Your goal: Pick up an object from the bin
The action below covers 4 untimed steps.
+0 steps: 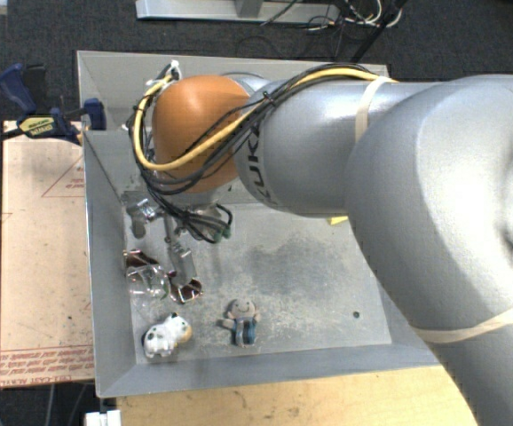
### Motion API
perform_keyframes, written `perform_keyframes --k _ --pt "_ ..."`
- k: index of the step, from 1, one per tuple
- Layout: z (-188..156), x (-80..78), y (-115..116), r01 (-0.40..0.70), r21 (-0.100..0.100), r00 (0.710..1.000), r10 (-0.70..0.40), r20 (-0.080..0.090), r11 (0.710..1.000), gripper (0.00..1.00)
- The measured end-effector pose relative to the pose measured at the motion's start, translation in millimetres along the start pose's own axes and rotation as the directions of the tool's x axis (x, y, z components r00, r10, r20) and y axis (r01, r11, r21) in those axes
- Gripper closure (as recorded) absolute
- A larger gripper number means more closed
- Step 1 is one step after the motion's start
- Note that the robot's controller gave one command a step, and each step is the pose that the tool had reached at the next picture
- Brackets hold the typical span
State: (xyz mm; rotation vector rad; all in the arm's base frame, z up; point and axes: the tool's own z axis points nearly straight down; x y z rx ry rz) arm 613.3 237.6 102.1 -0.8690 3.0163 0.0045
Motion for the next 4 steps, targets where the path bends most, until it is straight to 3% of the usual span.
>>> perform_keyframes --k 1,2,3,4 --pt "0 0.0 0 0.000 0.000 1.000 0.000 0.000 1.000 0.00" --pt "14 11.3 16 0.036 0.001 0.999 -0.036 0.001 0.999 0.00" --pt "29 16.6 17 0.125 0.004 0.992 -0.125 0.000 0.992 1.00" --pt "29 16.6 17 0.125 0.004 0.992 -0.125 0.000 0.992 1.00"
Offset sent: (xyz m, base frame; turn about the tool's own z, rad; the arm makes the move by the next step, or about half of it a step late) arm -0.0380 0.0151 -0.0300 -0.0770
